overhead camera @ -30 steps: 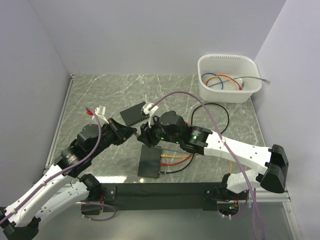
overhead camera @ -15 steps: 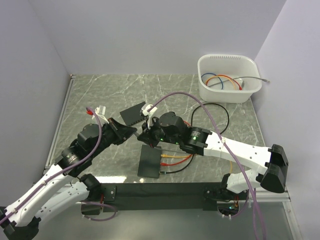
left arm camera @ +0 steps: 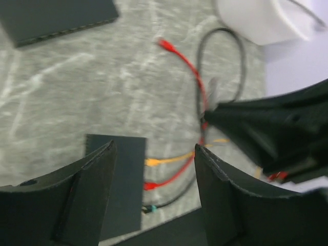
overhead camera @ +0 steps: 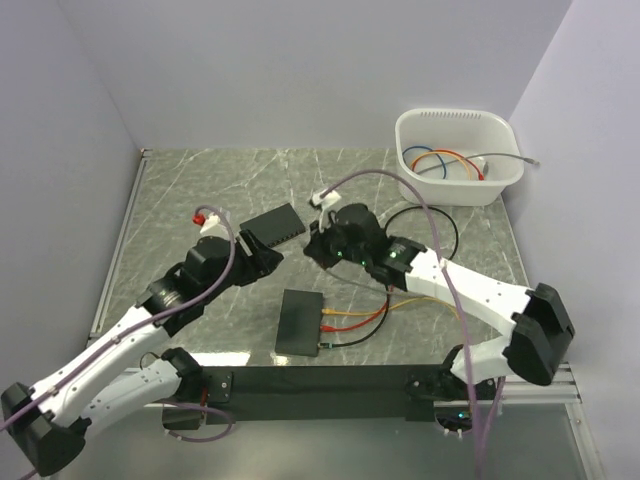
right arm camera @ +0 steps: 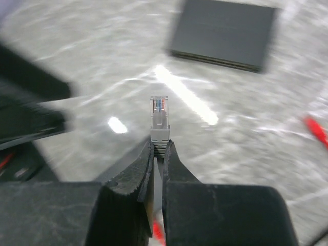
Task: Insert the plug into the switch port
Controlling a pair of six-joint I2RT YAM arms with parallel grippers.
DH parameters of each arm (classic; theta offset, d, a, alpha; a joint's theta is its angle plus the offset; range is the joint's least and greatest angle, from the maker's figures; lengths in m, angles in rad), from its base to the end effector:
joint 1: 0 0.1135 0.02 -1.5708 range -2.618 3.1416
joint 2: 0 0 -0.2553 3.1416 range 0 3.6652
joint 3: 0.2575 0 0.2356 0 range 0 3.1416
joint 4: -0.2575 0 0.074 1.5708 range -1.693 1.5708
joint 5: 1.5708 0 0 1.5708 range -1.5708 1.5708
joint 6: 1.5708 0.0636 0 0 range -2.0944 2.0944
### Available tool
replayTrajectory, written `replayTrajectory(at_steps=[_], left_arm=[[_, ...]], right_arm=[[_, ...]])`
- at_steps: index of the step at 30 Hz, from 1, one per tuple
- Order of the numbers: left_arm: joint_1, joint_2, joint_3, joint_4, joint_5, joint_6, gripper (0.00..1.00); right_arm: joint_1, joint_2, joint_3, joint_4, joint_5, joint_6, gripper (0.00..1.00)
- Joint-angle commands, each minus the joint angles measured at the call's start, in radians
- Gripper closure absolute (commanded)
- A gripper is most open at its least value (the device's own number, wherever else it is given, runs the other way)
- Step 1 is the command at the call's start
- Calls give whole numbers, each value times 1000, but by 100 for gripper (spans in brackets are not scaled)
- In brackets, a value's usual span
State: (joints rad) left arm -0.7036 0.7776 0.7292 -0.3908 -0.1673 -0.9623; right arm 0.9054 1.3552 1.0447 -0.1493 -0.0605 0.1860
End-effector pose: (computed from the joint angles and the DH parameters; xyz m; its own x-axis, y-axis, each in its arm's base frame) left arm 0.1535 -0.1163 0.2834 -0.6145 -0.5397 -0.5755 0.0329 0.7113 -0.7022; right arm 0.1969 0.2571 0.2894 -0.4206 -0.2370 -0.8757 -0.7539 0.6283 0.1921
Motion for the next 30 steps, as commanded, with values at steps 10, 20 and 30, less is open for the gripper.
replayTrajectory(at_steps=[10, 20, 30], left_arm=[[387, 244, -132, 268, 218, 128, 37], [546, 489, -149, 460, 284, 169, 41], [570, 713, -57, 553, 276, 191, 45]], right_arm=[[-194, 432, 400, -137, -5, 52, 100], [-244, 856, 817, -308, 128, 50, 100], [-301, 1019, 1018, -377, 215, 44, 100]])
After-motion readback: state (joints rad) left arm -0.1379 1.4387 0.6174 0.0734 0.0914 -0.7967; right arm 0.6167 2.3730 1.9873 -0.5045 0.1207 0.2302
